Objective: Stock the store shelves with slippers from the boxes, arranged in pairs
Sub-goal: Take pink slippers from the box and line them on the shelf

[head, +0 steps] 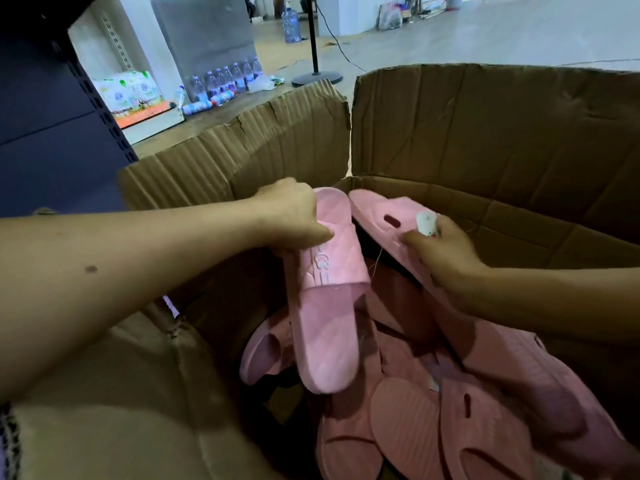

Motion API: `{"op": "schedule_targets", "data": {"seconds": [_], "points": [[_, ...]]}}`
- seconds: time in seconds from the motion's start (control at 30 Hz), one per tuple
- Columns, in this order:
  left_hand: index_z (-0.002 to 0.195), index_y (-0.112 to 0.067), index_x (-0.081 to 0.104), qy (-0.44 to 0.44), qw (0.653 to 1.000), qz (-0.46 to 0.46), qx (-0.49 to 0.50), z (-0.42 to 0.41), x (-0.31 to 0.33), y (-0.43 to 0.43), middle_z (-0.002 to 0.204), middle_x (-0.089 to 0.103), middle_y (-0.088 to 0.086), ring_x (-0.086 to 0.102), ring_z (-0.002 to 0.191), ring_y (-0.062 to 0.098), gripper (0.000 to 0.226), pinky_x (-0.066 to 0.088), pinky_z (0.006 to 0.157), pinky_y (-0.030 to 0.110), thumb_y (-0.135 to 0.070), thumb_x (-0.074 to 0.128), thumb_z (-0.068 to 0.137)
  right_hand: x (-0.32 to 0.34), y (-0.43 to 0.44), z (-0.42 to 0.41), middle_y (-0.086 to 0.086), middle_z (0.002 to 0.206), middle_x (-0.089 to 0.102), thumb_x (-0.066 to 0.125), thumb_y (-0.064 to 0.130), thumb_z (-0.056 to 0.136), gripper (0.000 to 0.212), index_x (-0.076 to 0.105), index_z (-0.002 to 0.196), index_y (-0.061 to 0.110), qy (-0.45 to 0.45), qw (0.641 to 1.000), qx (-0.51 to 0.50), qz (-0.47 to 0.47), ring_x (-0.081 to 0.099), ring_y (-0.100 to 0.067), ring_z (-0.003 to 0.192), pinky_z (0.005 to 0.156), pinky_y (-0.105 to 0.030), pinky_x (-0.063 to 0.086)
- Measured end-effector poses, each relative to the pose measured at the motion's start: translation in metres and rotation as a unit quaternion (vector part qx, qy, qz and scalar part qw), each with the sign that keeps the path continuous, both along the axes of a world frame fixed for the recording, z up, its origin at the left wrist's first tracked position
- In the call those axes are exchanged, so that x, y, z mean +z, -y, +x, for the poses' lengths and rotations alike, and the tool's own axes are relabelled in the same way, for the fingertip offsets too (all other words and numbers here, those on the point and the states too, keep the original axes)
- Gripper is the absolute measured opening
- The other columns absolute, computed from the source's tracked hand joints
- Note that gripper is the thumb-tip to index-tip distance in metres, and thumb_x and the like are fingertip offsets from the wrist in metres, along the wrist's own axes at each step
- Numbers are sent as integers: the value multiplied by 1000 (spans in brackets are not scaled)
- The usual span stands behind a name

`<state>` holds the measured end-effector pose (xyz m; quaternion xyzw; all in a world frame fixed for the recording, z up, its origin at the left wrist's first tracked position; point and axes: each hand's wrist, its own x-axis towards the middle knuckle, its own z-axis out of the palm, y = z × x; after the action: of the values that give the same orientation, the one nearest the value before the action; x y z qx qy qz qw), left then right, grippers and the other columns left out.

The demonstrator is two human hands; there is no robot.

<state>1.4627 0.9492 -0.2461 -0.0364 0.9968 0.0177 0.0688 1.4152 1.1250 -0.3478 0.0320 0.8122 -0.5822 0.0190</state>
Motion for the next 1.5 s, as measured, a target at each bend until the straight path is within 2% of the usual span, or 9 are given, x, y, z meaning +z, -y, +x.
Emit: {"op": "schedule_targets", "data": {"seconds": [0.2,0.37,0.47,0.63,0.8,0.93,1.07,1.3,1.5], "points": [[75,-3,64,-60,987,143,52,0,8,2,75,62,10,64,55,24,31,47,44,20,-31,58,87,12,18,28,10,75,59,63,27,77,6,57,74,27,-28,985,110,-132,54,-12,78,73,-34,45],[63,-6,57,-145,986,83,18,17,33,7,73,56,15,56,77,30,40,36,62,28,-36,52,88,40,18,48,10,112,54,64,26,83,43,50,124,26,-60,982,177,-39,51,-4,93,82,-20,41],[100,-7,60,-232,968,86,35,29,52,8,112,47,15,46,113,30,38,30,86,25,-39,42,92,64,24,60,9,129,47,66,25,83,69,32,143,26,-113,972,207,14,48,0,103,89,-13,38],[110,-12,41,-303,946,87,76,57,82,31,116,28,2,39,99,16,45,33,84,29,-50,47,88,105,30,75,1,143,37,63,30,82,77,20,146,34,-176,949,235,116,33,-22,134,114,-41,24],[94,-13,40,-348,913,171,128,79,127,49,108,25,-1,35,94,12,41,27,80,22,-49,55,83,155,36,90,16,115,26,59,30,86,72,17,145,32,-290,902,244,207,20,3,112,92,-16,14],[94,-13,47,-300,914,192,192,99,159,61,110,34,2,42,89,17,48,31,72,26,-57,59,77,188,44,102,25,100,30,57,33,86,60,26,137,39,-306,887,258,229,20,3,96,87,-18,14],[79,-16,55,-200,911,282,223,125,168,77,114,54,12,55,77,24,42,41,61,24,-54,69,70,210,51,118,22,83,49,55,39,80,20,44,96,36,-322,862,297,256,42,-8,88,83,-29,32],[67,-19,52,-144,875,411,211,172,173,100,58,48,-1,33,49,11,26,24,40,18,-35,67,81,227,79,136,15,80,47,58,34,79,22,42,94,31,-383,821,322,276,35,-7,76,74,-27,24],[82,-18,56,-147,858,441,218,210,175,110,81,48,5,34,62,12,19,24,42,18,-34,66,82,241,90,146,6,85,52,61,40,74,26,47,93,29,-427,791,349,265,47,-11,78,66,-12,34]]}}
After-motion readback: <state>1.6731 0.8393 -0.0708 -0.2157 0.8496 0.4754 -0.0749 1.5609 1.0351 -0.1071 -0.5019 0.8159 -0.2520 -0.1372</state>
